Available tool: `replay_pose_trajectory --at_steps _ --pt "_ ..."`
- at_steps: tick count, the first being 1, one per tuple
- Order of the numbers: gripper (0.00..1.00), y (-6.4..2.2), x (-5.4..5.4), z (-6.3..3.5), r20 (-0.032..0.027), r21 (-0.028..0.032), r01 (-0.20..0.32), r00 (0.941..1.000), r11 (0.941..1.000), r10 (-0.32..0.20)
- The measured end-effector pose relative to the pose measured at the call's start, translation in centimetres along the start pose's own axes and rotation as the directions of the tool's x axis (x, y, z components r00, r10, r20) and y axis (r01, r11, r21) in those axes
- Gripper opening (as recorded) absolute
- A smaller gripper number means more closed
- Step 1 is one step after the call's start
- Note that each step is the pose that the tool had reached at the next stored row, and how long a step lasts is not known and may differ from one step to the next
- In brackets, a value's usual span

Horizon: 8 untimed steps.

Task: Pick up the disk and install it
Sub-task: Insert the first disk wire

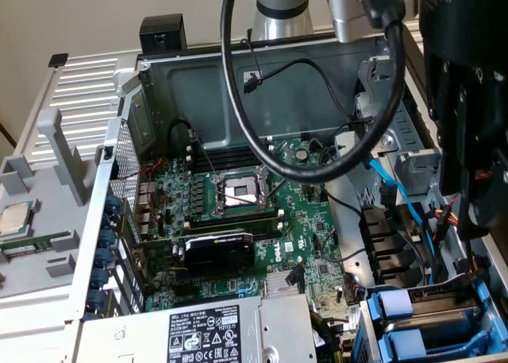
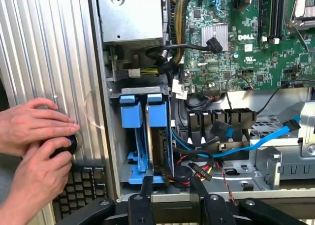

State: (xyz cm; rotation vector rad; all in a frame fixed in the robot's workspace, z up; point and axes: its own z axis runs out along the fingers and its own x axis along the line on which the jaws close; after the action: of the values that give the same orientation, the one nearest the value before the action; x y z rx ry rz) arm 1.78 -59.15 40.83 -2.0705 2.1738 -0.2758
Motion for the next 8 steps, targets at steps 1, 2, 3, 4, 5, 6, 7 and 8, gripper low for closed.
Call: replay_pose_trajectory --at_steps 1,2,3,4,5,6,7,8 --pt "0.43 0.01 0.0 0.03 0.0039 0.0003 0.018 0.9998 0.9998 -0.018" --pt "0.43 0.02 0.0 0.06 0.0079 0.0008 0.036 0.9993 0.9994 -0.036" --pt "0.43 0.02 0.0 0.09 0.0119 0.0014 0.054 0.9985 0.9986 -0.054" --pt "0.43 0.03 0.0 0.13 0.0159 0.0021 0.071 0.9973 0.9975 -0.071" --pt "0.43 0.04 -0.01 0.17 0.0196 0.0023 0.088 0.9959 0.9961 -0.088" --pt "0.43 0.04 0.01 0.27 0.0233 -0.0007 0.104 0.9943 0.9946 -0.104" --pt "0.43 0.05 0.18 0.35 0.024 -0.0049 0.107 0.994 0.9942 -0.107" --pt "0.43 0.08 0.48 0.48 0.0246 -0.009 0.108 0.9939 0.9941 -0.108"
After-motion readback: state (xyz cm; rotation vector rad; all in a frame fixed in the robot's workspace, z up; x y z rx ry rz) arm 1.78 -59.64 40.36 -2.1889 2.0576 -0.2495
